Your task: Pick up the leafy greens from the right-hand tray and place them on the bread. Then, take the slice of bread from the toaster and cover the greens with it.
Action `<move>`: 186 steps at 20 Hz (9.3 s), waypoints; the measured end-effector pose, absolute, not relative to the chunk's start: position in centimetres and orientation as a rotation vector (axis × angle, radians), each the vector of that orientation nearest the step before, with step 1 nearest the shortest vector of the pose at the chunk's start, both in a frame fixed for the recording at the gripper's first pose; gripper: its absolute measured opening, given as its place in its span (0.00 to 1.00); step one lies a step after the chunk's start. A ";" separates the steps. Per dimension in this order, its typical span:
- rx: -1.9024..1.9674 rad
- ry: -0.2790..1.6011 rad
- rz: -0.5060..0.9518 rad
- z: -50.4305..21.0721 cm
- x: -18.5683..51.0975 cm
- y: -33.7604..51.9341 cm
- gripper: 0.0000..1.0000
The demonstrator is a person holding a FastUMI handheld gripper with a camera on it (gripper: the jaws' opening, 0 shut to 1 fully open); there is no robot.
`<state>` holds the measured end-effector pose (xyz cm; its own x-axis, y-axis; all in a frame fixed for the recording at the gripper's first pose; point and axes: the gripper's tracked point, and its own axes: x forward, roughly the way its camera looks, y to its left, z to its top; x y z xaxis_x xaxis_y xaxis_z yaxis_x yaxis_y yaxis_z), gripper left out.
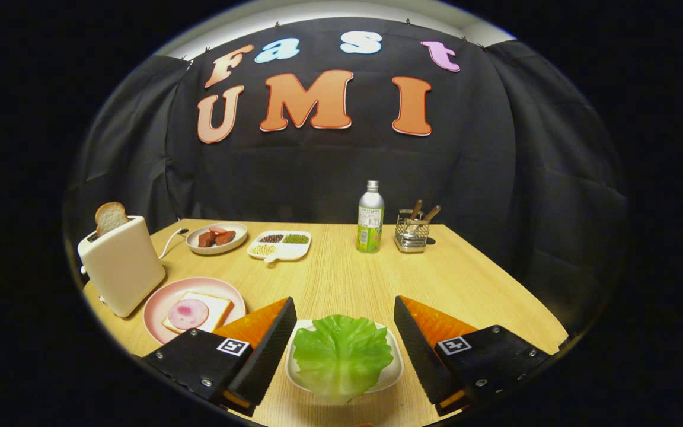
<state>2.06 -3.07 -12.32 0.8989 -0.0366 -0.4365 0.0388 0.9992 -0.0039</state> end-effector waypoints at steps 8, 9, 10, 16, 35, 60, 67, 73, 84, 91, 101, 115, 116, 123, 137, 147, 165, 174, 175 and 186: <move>0.038 0.648 -0.017 -17.7 1.5 -2.5 1.00; 0.041 0.665 -0.017 -18.0 1.3 -2.5 1.00; 0.042 0.679 -0.017 -18.3 1.2 -2.5 1.00; 0.037 0.749 -0.033 -20.1 0.7 -2.7 1.00; 0.052 0.827 -0.019 -21.6 0.1 -2.1 0.21; -0.015 0.644 0.110 -12.6 2.0 6.0 0.04; -0.031 0.639 0.186 -12.2 2.5 11.1 0.04; -0.040 0.651 0.230 -12.6 2.8 14.8 0.03; -0.006 0.687 0.303 -15.6 2.9 20.9 0.03; -0.038 0.699 0.266 -16.5 2.6 21.0 0.32; -0.045 0.576 0.202 -10.2 3.3 21.1 0.88; 0.008 0.396 0.230 1.1 5.7 28.6 0.97; 0.010 0.387 0.229 1.6 5.8 29.1 0.97; -0.011 0.336 0.223 4.7 6.2 32.6 0.97; -0.058 0.416 0.311 1.7 5.4 39.7 0.97; -0.084 0.511 0.386 -1.4 3.8 40.9 0.26; 0.054 0.424 0.341 2.5 5.0 39.2 0.07; 0.130 0.368 0.317 5.5 5.5 37.5 0.07; 0.131 0.354 0.307 6.1 5.7 37.1 0.07; 0.129 0.352 0.228 5.0 5.7 30.6 0.07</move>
